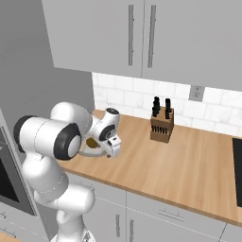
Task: Take the meat container that has the steak and place it on the second highest rack of the freezer. Then take the vegetable container that has the avocado and lemon wedge and place it on the highest rack of the freezer.
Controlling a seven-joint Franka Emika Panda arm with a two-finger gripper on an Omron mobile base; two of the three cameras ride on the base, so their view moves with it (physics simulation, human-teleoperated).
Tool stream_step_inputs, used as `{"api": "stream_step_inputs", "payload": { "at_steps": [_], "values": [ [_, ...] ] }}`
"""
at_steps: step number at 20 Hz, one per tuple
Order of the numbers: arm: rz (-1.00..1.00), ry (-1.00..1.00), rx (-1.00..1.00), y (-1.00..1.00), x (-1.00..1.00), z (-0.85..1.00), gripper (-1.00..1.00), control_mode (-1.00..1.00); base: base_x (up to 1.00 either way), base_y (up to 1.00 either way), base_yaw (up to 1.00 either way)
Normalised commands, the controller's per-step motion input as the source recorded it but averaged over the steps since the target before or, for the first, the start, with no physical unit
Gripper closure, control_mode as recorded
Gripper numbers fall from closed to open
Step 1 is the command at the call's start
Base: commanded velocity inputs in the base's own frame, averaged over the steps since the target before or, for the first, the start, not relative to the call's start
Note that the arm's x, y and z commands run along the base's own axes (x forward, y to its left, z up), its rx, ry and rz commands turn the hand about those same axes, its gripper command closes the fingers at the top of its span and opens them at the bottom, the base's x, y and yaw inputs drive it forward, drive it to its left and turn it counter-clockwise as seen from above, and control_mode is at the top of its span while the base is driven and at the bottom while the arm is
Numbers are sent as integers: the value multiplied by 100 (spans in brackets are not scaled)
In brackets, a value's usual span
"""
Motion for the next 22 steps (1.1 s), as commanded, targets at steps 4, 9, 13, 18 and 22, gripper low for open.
{"api": "stream_step_inputs", "payload": {
  "at_steps": [4, 9, 13, 18, 22],
  "values": [
    [0, -5, -4, 0, 0, -12, -100, -100, 0, 0, 0],
    [0, -1, -2, 0, 0, -5, -100, -100, 0, 0, 0],
    [0, 0, 0, 0, 0, 0, -100, -100, 0, 0, 0],
    [0, 0, 0, 0, 0, 0, 100, -100, 0, 0, 0],
    [0, 0, 0, 0, 0, 0, 100, -100, 0, 0, 0]
  ]
}}
